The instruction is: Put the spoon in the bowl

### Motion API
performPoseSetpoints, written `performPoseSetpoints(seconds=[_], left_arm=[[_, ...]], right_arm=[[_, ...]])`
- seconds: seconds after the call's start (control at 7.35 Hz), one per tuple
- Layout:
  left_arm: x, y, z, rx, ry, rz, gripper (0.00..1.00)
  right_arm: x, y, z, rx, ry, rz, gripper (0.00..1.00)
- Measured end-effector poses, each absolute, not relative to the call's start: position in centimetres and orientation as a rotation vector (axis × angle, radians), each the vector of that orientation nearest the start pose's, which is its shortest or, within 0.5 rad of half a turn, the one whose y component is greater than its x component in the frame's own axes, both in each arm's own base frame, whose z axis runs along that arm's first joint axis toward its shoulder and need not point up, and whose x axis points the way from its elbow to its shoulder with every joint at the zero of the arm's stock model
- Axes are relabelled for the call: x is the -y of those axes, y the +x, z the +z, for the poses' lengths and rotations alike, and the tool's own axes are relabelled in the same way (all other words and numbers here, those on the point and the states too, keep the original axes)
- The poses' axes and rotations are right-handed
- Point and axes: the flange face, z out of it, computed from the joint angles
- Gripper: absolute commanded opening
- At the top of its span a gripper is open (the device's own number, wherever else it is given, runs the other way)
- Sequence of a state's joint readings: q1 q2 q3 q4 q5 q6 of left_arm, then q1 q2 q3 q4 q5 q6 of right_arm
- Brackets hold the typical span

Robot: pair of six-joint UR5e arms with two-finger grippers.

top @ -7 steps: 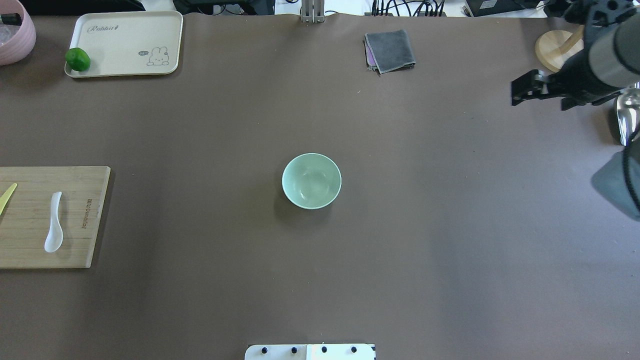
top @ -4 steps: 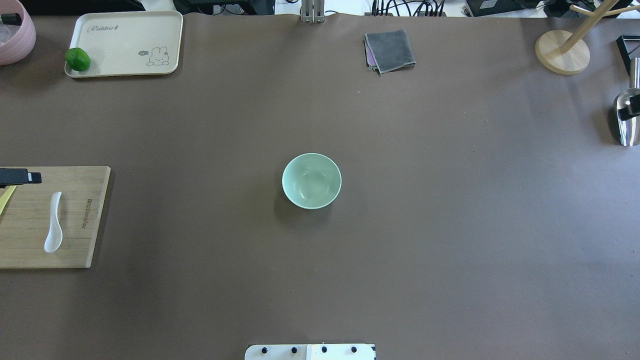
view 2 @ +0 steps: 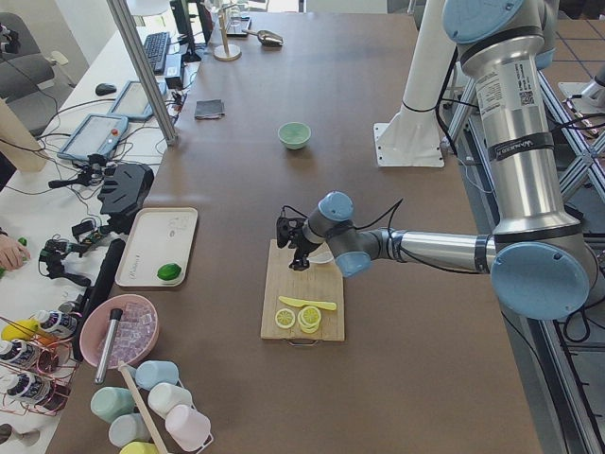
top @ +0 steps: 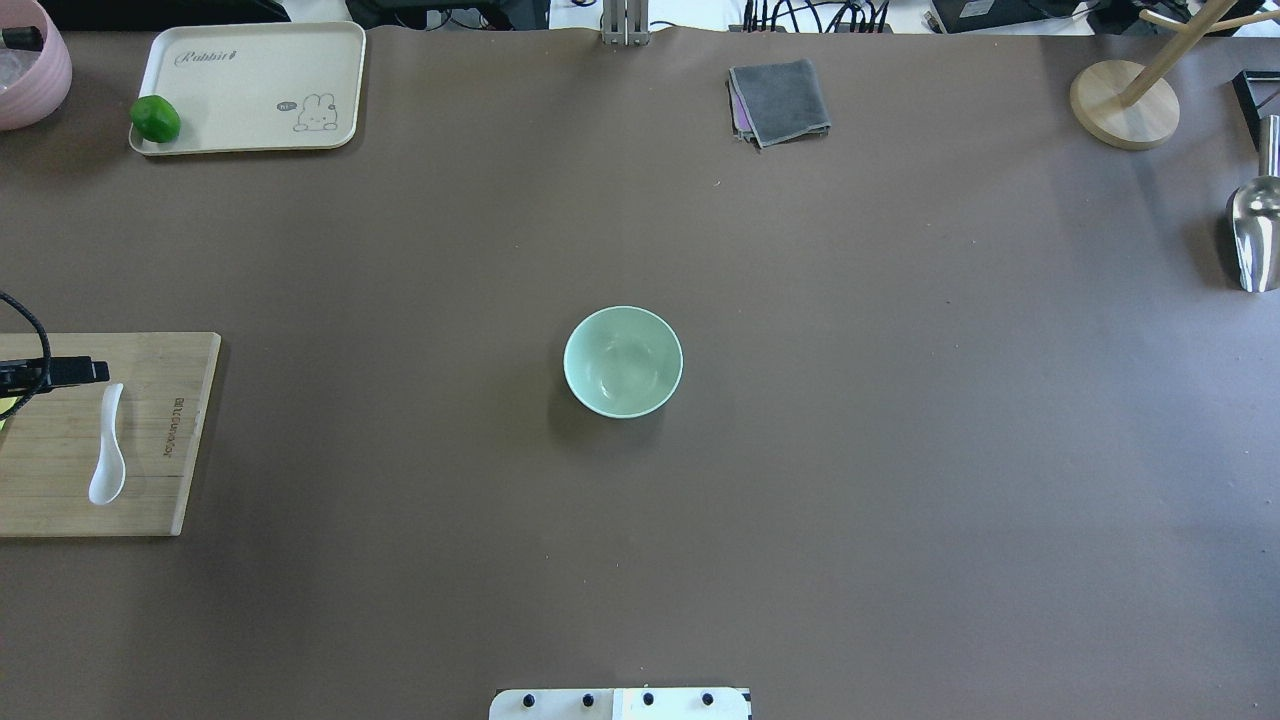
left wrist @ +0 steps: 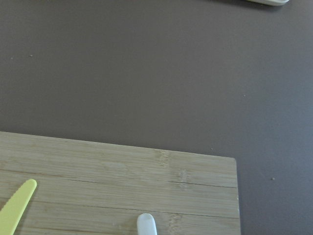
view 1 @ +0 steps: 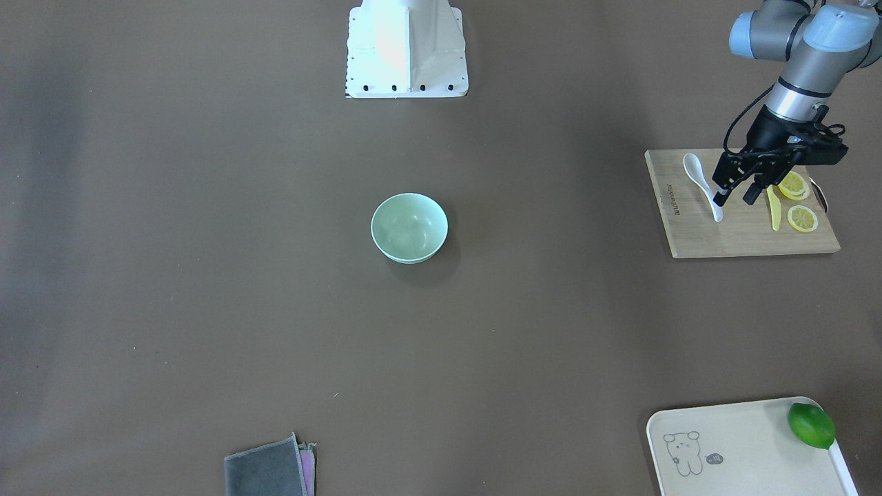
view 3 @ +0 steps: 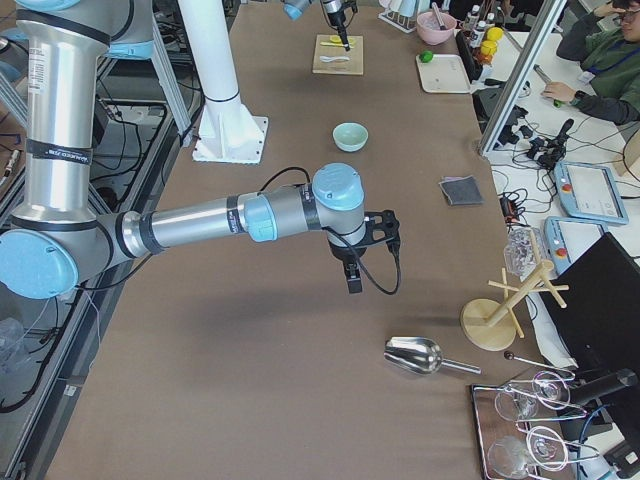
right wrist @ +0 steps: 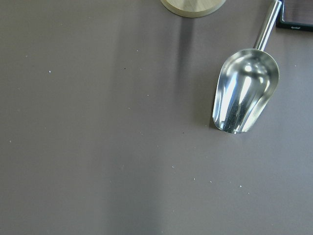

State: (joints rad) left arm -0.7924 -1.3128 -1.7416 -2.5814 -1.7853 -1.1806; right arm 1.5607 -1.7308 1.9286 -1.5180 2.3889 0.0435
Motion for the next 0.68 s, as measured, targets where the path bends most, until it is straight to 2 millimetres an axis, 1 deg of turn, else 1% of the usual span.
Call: performPoseSetpoints(seconds=[0.14,0.27,0.41,0.54,0.68], left_arm=[[37.5,22.6,59.1,-0.865,0.350,-0.260,0.62],[37.2,23.3,59.4,-0.859,0.349,-0.249,0.61],[36.9,23.9,59.6,-0.856,0.345,-0.237,0.52],[36.5,24.4,59.7,-0.855,0.343,-0.226,0.17],[36.2,24.8,59.8,-0.851,0.343,-0.218,0.00]], right_arm=[[42.3,6.3,55.7,0.817,0.214,-0.080,1.00],[41.7,6.8,56.3,0.815,0.213,-0.082,1.00],[41.4,7.1,56.6,0.815,0.213,-0.080,1.00],[41.2,7.3,56.7,0.815,0.214,-0.075,1.00],[41.0,7.6,56.7,0.815,0.215,-0.069,1.00]])
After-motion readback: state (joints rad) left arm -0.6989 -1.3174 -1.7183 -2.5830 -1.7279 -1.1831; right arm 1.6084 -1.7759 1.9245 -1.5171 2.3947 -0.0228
